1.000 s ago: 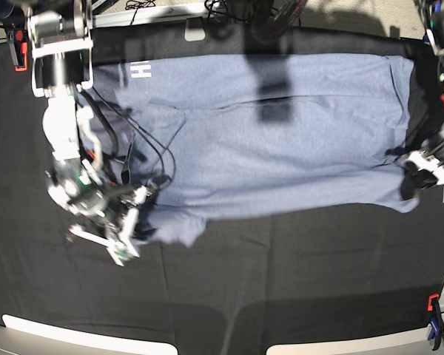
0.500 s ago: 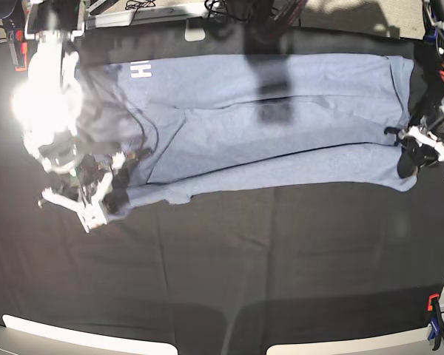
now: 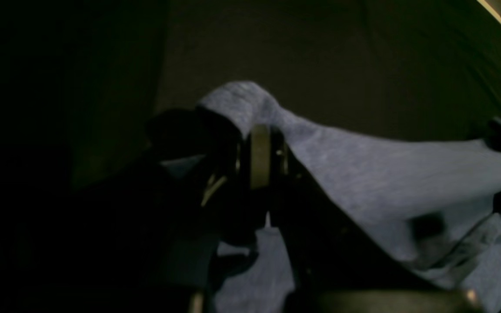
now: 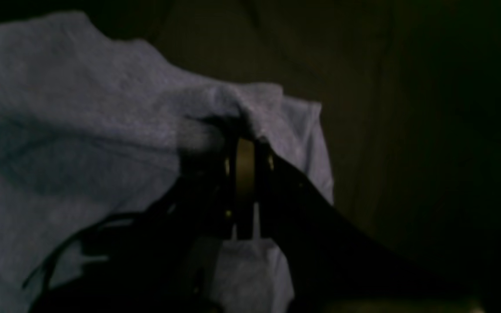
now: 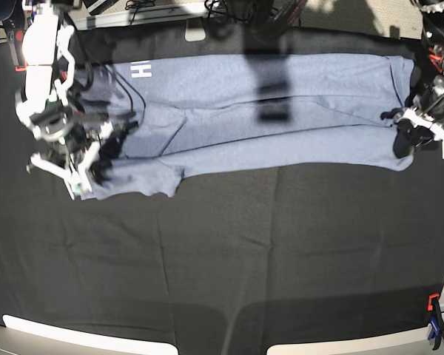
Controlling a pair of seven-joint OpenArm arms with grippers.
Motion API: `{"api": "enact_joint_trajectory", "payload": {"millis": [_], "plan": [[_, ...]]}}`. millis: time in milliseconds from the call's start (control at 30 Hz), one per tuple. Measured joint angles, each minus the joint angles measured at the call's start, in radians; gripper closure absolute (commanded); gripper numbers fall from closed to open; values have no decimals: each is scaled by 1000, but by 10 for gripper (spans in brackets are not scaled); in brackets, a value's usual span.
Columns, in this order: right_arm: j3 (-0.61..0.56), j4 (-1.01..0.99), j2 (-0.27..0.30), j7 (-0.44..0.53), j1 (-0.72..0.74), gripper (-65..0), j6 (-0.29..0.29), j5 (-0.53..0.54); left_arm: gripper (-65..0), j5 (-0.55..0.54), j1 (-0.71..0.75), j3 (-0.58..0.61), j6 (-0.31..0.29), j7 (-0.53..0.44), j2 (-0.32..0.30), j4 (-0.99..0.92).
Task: Layout the t-shirt on the table in an organized manner, then fold the t-shirt properly
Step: 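Fold the shirt lengthwise with both grippers toward the collar edge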
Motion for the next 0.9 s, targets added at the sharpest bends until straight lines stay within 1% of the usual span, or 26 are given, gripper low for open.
{"api": "enact_joint_trajectory", "payload": {"millis": [167, 233, 367, 500, 600, 667, 800, 900], "plan": [[2, 0, -3, -2, -46, 0, 0, 4, 0, 0, 51, 0, 0, 2, 0, 0], [2, 0, -3, -18, -66, 0, 0, 8, 0, 0, 67, 0, 0, 1, 0, 0], [2, 0, -5, -39, -101, 0, -2, 54, 0, 0, 89, 0, 0, 1, 0, 0], [2, 0, -6, -63, -127, 0, 0, 56, 0, 14, 86, 0, 0, -2, 0, 0], [2, 0, -6, -92, -127, 0, 0, 58, 0, 57, 86, 0, 0, -2, 0, 0], [2, 0, -6, -92, -127, 0, 0, 58, 0, 78, 86, 0, 0, -2, 0, 0], [2, 0, -6, -111, -127, 0, 0, 59, 0, 80, 86, 0, 0, -2, 0, 0], [2, 0, -6, -161, -127, 0, 0, 65, 0, 80, 86, 0, 0, -2, 0, 0]]}}
